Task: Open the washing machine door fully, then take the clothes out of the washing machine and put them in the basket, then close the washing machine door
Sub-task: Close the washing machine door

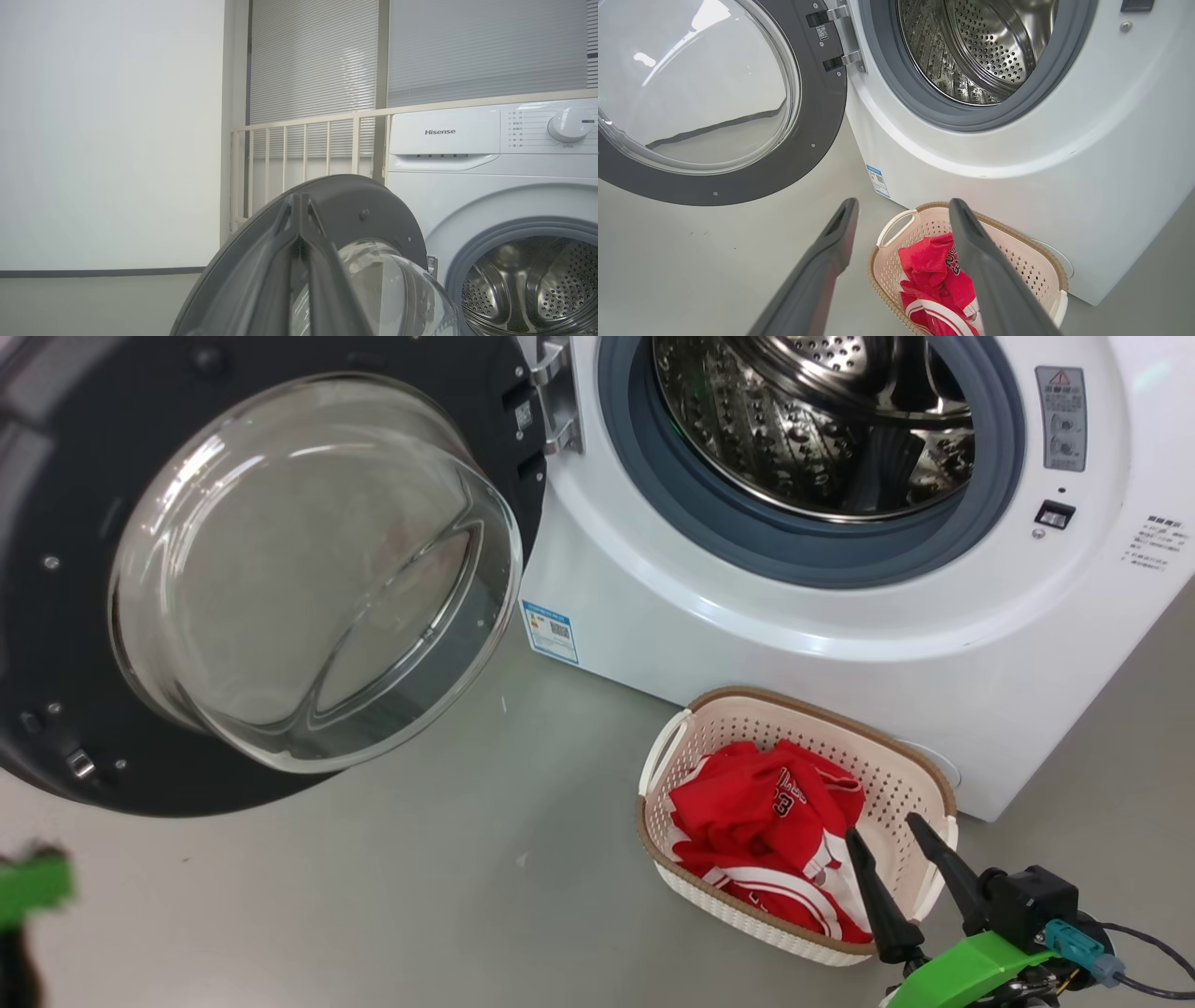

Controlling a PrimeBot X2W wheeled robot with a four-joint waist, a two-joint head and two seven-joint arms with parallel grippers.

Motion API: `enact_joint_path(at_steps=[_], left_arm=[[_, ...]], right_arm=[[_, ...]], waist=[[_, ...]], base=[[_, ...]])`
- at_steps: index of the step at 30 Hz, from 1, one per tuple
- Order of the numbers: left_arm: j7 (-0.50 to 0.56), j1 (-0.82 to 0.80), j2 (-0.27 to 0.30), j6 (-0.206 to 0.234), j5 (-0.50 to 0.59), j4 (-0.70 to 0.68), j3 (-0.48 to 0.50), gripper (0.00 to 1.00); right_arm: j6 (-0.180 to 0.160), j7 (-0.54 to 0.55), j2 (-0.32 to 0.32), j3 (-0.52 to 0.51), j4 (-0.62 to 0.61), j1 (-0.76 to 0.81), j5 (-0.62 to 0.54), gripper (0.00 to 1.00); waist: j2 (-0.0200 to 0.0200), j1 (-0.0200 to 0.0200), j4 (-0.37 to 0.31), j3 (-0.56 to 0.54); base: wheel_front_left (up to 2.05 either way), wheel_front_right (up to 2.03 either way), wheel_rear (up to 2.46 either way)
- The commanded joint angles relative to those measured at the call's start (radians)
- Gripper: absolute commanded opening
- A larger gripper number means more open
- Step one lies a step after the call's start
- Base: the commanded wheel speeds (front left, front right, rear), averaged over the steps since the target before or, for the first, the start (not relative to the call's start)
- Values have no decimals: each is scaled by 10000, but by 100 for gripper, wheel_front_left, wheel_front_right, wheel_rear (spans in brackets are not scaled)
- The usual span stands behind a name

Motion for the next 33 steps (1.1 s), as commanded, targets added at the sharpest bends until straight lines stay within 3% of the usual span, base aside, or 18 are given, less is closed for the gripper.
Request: enact_joint_path(at_steps=[1,8,16,21,24,30,33], left_arm=[[-78,-770,690,-50,-228,-157,481,0],[-78,-3358,2742,-58,-1928,1605,528,0],[162,-5616,4408,-60,-4351,5321,-112,0],[1122,-6645,5016,-60,-6061,7077,-630,0],[2523,-7136,5341,-60,-7061,8215,-1102,0],[4759,-7506,5629,-61,-8210,9482,-1520,0],[5325,-7561,5785,-61,-8518,9944,-1563,0]], right_arm=[[62,-67,-8,146,-279,-162,-165,100],[62,-67,36,-72,-383,-209,-314,100],[62,-67,75,-149,-496,-356,-488,100],[62,-67,72,-197,-500,-449,-572,100],[62,-67,55,-162,-483,-530,-631,100],[62,-67,41,-36,-456,-659,-709,100],[62,-67,40,9,-442,-711,-735,100]], waist=[[0,0,15,126],[0,0,35,457],[0,0,-131,863],[0,0,-194,1127],[0,0,-241,1311],[0,0,-338,1540],[0,0,-371,1625]], base=[[0,0,0],[0,0,0],[0,0,0],[0,0,0],[0,0,0],[0,0,0],[0,0,0]])
